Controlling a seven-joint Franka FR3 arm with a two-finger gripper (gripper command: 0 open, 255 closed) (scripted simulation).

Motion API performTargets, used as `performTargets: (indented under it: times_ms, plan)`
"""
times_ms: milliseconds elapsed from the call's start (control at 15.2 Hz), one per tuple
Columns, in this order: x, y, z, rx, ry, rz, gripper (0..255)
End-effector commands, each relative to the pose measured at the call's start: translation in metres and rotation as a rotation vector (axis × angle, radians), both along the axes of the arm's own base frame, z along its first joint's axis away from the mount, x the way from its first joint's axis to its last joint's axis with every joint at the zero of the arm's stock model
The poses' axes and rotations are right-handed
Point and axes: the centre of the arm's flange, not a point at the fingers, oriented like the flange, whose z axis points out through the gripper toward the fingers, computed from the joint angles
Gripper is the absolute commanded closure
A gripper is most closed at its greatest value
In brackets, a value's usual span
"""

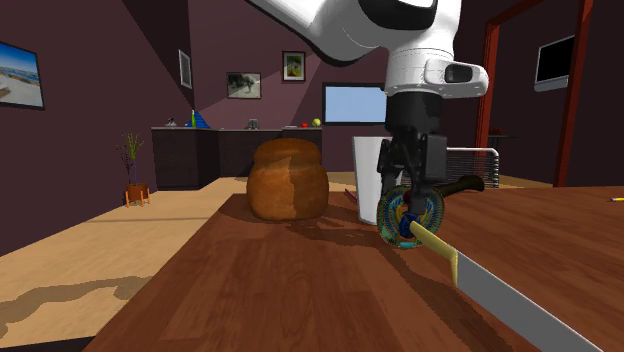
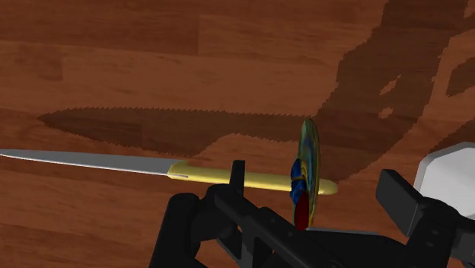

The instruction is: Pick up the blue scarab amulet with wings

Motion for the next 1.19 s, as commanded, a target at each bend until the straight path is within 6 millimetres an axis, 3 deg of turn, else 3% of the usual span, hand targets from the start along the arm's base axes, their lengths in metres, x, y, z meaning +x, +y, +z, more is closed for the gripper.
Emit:
performTargets:
  times_ms: [0, 66, 660, 1122]
  plan:
    - [0.001, -0.001, -0.004, 0.000, -0.001, 0.000, 0]
    - [0.001, -0.001, -0.003, 0.000, -0.001, 0.000, 255]
    - [0.001, -0.001, -0.004, 0.000, -0.001, 0.000, 255]
    - [0.001, -0.001, 0.033, 0.000, -0.001, 0.000, 255]
